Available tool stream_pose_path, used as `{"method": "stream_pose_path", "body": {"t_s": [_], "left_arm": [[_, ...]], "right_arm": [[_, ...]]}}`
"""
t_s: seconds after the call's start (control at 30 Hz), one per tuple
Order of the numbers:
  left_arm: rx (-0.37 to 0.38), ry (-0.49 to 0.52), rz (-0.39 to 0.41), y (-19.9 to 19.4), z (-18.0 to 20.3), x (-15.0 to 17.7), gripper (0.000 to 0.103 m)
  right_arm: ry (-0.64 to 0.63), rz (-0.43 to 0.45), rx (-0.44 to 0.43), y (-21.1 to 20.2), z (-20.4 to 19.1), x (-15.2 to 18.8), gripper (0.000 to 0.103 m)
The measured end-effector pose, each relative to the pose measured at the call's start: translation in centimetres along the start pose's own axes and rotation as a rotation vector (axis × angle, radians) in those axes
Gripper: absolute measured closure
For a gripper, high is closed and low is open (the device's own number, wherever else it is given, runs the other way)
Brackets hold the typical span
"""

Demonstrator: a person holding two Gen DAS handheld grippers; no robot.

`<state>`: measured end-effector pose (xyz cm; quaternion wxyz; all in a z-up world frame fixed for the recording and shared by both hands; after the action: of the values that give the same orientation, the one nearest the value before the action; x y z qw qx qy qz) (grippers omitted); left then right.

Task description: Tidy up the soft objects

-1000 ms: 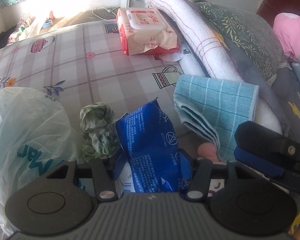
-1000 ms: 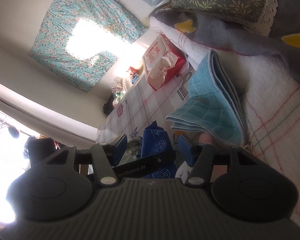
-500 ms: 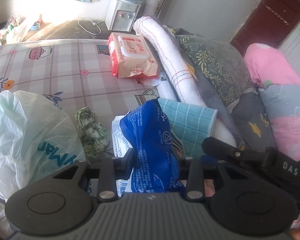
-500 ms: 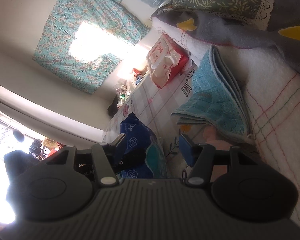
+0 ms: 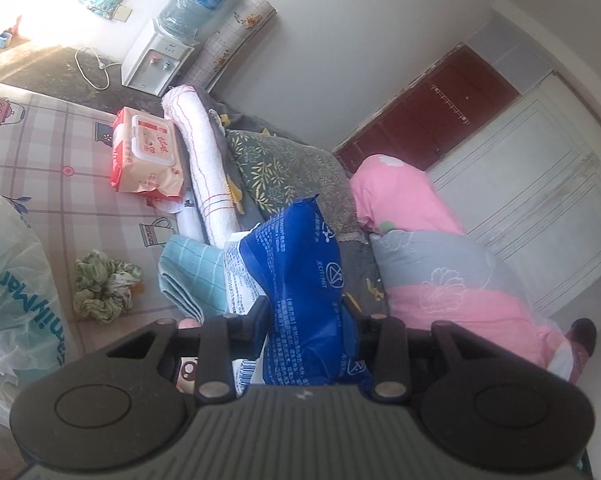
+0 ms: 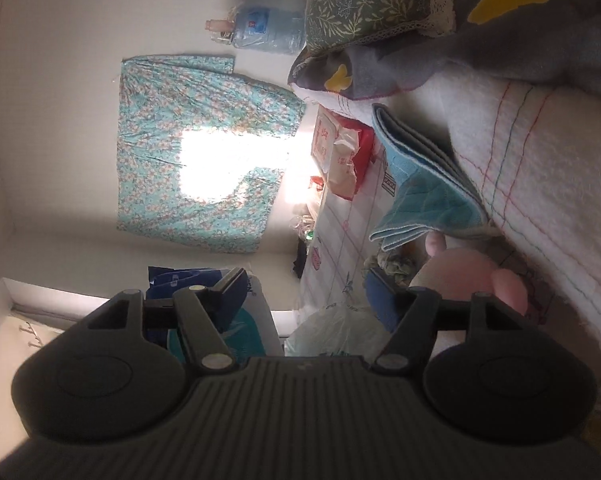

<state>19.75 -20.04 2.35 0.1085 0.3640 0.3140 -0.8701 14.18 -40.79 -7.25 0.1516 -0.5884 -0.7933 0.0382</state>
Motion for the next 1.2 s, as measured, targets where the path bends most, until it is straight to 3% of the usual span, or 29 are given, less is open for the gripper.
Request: {"method": "stream_pose_path", "body": {"t_s": [0.17,0.33,0.47,0.73,1.07,1.2], "left_arm": [[0.056,-0.051,0.04,-1.0,0.0,0.1,0.065],[0.101,-0.113,0.046,-1.6,-0.9,0.5,0.065],[0.099,-0.122,0.038,-1.5,-1.5,0.7,0.065],[0.102,-0.093,-0.002,-1.5,-2.0,1.0,0.063],[-0.065,0.011,-0.048,-4.4,-3.7,2.2,0.061],[-0.161,0.057,-0.01,-8.3,-5.0,2.1,0.062]], "right_arm": [[0.181,-0.127,-0.15,1.7,0.8,2.6,0.018],[0.294,-0.211,-0.284,3.0,0.5,4.2,0.018],[0.299,-0.265,-0.347,3.9,-0.8,5.2,0.018],[0.133,-0.253,-0.291,2.8,-2.3,5.3,0.033],[-0.113,-0.186,-0.101,2.4,-2.6,7.3,0.041],[-0.25,-0.197,-0.039,4.0,-3.7,10.4,0.043]]}}
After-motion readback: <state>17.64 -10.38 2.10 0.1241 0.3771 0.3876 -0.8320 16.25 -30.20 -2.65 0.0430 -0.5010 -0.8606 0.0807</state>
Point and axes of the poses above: each gripper's, at about its wrist camera, not at the fingertips, and y roughly the way its jaws point, z to its right, x to its underside, the point moved 8 cm from there along y, roughly the way its jaws point, and after that the axes turned 14 degrees about y, right-handed, at the moved point
